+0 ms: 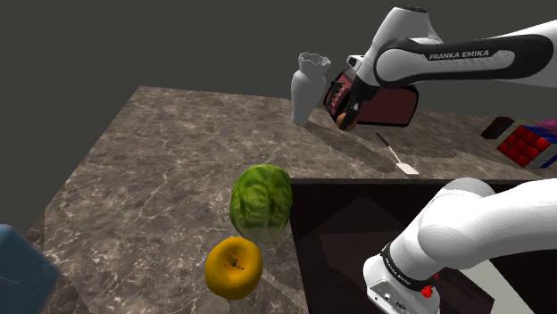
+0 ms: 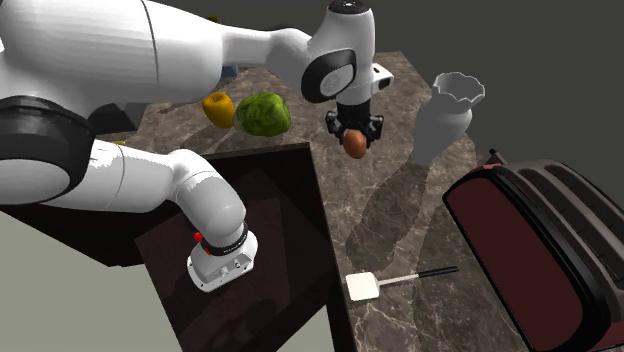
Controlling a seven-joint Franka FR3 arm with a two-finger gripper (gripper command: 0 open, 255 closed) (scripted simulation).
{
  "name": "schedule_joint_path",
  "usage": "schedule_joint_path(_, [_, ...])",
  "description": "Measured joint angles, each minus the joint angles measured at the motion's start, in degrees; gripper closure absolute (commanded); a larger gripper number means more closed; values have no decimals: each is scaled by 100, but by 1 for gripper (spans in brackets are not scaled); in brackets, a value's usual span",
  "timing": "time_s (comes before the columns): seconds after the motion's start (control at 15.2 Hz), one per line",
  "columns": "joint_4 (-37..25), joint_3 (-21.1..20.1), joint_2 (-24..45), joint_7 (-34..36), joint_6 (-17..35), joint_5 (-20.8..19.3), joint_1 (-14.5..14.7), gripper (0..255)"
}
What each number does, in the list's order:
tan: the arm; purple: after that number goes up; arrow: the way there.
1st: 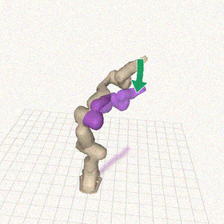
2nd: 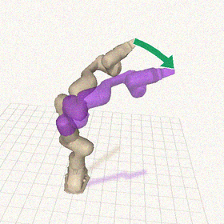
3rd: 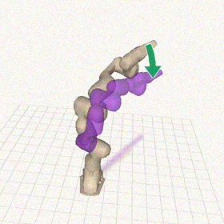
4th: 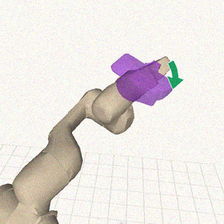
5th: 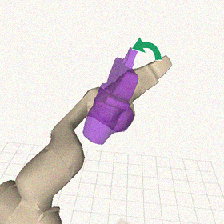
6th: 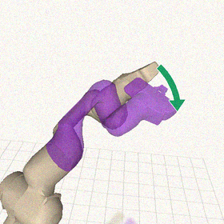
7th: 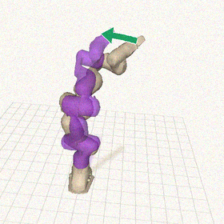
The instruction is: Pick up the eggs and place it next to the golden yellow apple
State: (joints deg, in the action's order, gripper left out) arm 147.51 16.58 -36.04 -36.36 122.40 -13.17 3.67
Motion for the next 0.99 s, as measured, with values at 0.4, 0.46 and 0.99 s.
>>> schedule_joint_path(0.4, [-407, -65, -82, -32, -488, 66, 27, 255])
schedule_joint_path(0.46, [-476, -77, -94, -37, -569, 77, 31, 255])
schedule_joint_path(0.99, [-490, -734, -222, 669, -800, 346, 300, 255])
